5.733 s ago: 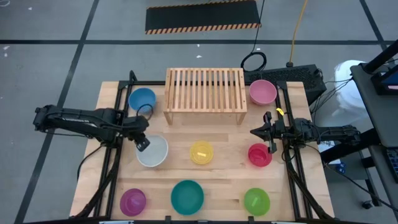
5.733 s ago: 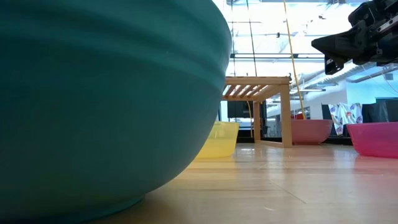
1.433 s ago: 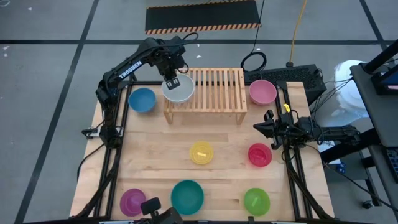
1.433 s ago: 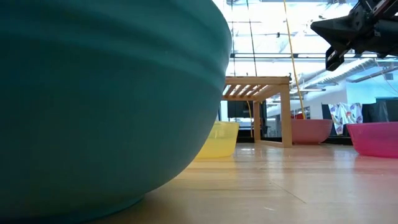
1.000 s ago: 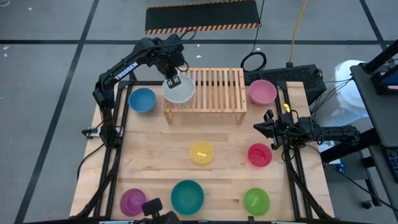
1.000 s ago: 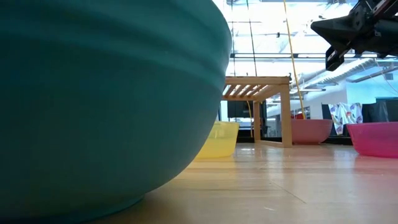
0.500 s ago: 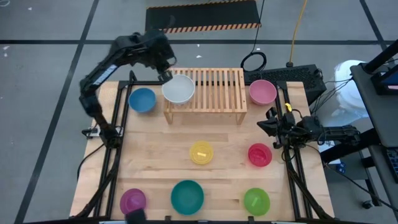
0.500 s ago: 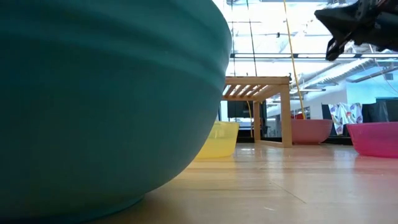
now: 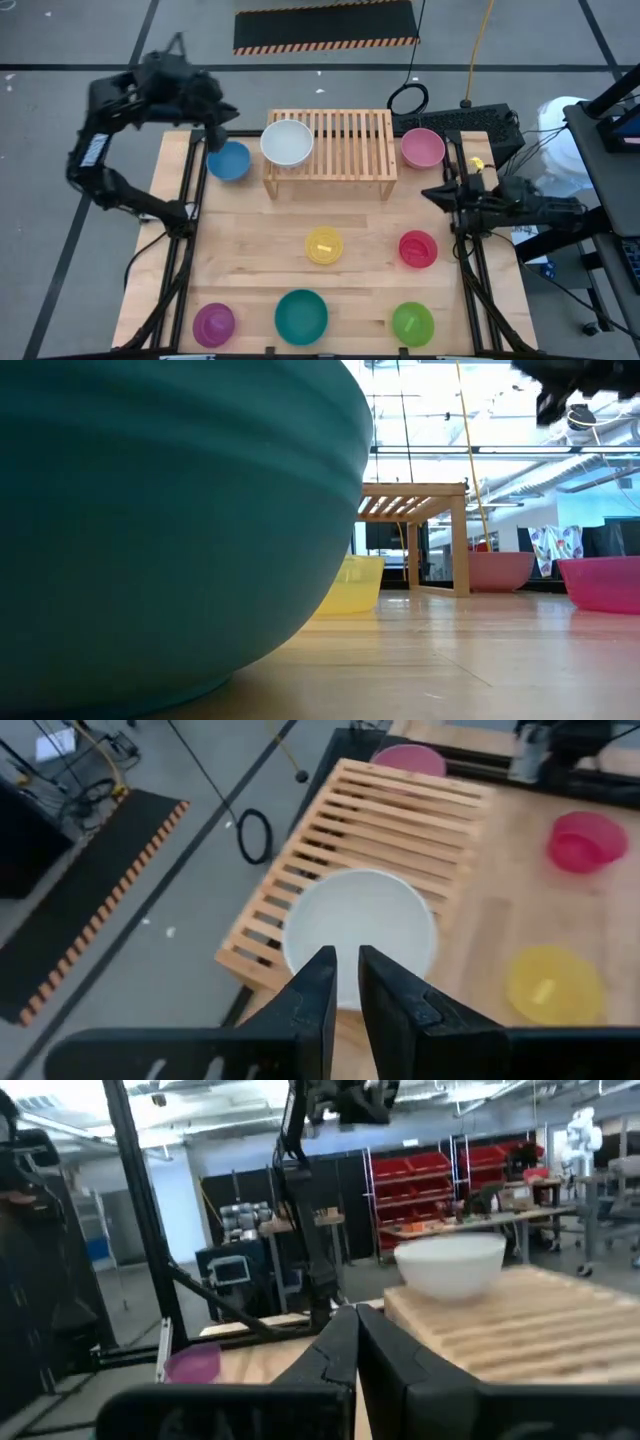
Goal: Place and stack bowls onto a shelf
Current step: Put the yellow bowl on the shelf
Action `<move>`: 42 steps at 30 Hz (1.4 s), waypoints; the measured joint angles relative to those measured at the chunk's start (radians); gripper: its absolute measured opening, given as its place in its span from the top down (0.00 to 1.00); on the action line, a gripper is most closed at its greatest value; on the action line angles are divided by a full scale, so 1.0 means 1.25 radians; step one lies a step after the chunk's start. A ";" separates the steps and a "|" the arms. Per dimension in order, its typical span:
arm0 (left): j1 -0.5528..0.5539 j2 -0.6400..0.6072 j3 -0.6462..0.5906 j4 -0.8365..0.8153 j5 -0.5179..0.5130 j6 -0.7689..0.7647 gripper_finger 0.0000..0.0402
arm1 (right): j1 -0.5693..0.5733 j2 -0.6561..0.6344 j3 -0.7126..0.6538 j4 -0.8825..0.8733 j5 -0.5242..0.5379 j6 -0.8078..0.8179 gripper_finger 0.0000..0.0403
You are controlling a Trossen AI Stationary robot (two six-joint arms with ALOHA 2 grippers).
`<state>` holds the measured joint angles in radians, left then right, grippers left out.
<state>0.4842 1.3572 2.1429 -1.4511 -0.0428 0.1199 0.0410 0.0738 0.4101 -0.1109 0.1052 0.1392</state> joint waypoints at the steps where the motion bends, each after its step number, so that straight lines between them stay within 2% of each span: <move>1: -0.010 -0.013 0.000 -0.016 0.000 -0.016 0.87 | 0.000 0.011 0.034 -0.027 0.001 -0.011 1.00; 6: -0.067 -0.068 0.000 -0.073 -0.007 -0.066 0.87 | 0.000 0.099 0.183 -0.224 0.023 -0.026 1.00; 13: -0.134 -0.136 -0.043 -0.092 -0.009 -0.086 0.87 | 0.000 0.246 0.340 -0.397 0.021 -0.024 1.00; 16: -0.158 -0.183 -0.125 -0.076 -0.009 -0.104 0.87 | 0.000 0.296 0.391 -0.451 0.021 -0.023 1.00; 20: -0.185 -0.274 -0.290 0.030 -0.009 -0.111 0.87 | 0.000 0.337 0.430 -0.479 0.020 -0.023 1.00; 29: -0.216 -0.524 -0.617 0.188 -0.009 -0.223 0.87 | 0.000 0.347 0.446 -0.481 0.020 -0.022 1.00; 38: -0.224 -0.695 -0.827 0.293 -0.008 -0.266 0.87 | 0.000 0.362 0.446 -0.548 0.013 0.071 1.00; 42: -0.224 -0.734 -0.892 0.299 -0.007 -0.277 0.87 | 0.000 0.378 0.446 -0.581 -0.044 0.119 1.00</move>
<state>0.2047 0.4394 1.0275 -1.0771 -0.0513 -0.2265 0.0412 0.5463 0.9676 -0.8368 0.0502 0.2884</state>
